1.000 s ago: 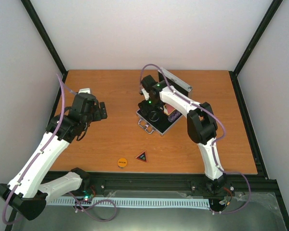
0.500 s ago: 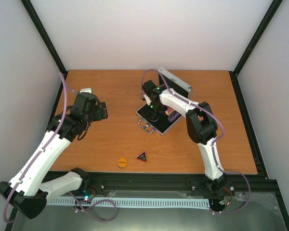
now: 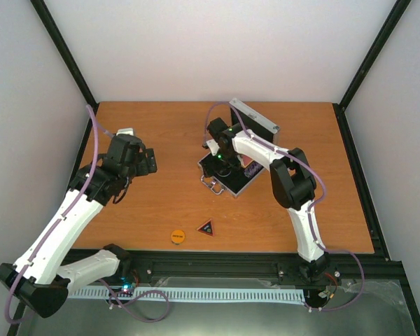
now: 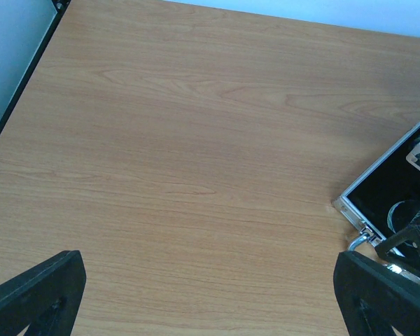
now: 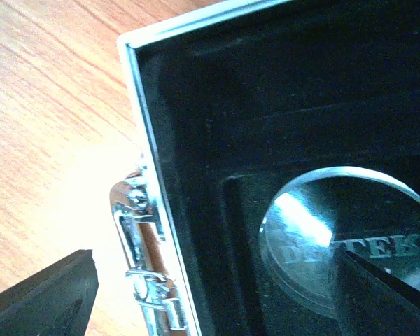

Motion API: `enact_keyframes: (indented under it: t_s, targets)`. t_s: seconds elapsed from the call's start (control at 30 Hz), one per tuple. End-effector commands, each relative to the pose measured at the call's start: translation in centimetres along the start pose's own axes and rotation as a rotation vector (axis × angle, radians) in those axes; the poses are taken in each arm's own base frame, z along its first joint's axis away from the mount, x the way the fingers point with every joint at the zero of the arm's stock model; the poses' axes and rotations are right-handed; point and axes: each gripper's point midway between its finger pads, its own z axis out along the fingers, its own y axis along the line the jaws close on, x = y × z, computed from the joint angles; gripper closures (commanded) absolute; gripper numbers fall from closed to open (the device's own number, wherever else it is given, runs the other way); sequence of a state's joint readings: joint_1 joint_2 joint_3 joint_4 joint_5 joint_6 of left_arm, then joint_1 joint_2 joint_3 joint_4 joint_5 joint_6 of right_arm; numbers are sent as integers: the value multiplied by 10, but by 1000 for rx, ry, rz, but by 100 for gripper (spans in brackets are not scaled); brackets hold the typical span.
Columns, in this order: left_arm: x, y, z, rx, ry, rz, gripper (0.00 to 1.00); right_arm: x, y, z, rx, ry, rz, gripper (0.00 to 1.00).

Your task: Pack up texas hold em set

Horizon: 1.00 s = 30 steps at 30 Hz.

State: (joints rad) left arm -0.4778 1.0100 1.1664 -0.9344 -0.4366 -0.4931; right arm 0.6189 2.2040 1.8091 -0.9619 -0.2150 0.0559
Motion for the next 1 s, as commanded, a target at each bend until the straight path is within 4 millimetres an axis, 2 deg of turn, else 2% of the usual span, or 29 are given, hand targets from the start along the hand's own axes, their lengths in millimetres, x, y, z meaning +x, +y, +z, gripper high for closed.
enact_keyframes:
  t_s: [0.0,0.2,0.3,0.53,0.63,0.8,0.97]
  targets:
    - [-11,-3,-2,12,-35,-9,0,-5,8,-4,-91,-23,2,9]
    - [-12,-5,-2,18,-37,-10,0,-6,-21,-10,56,-40,42,8]
    - [-12,-4,-3,17,-36,-12,0,-2,-32,-5,90,-14,63,8]
    - [-11,-2,-3,12,-35,-4,0,-2,-44,-3,142,-9,82,7]
    - [-12,-3,-3,13,-38,-6,0,-5,-45,-6,147,-17,74,7]
    - [-14,-6,0,13,-35,1,0,-5,-49,4,138,8,74,7]
    - [-16,-7,1,12,-35,11,0,-2,-30,16,8,28,69,8]
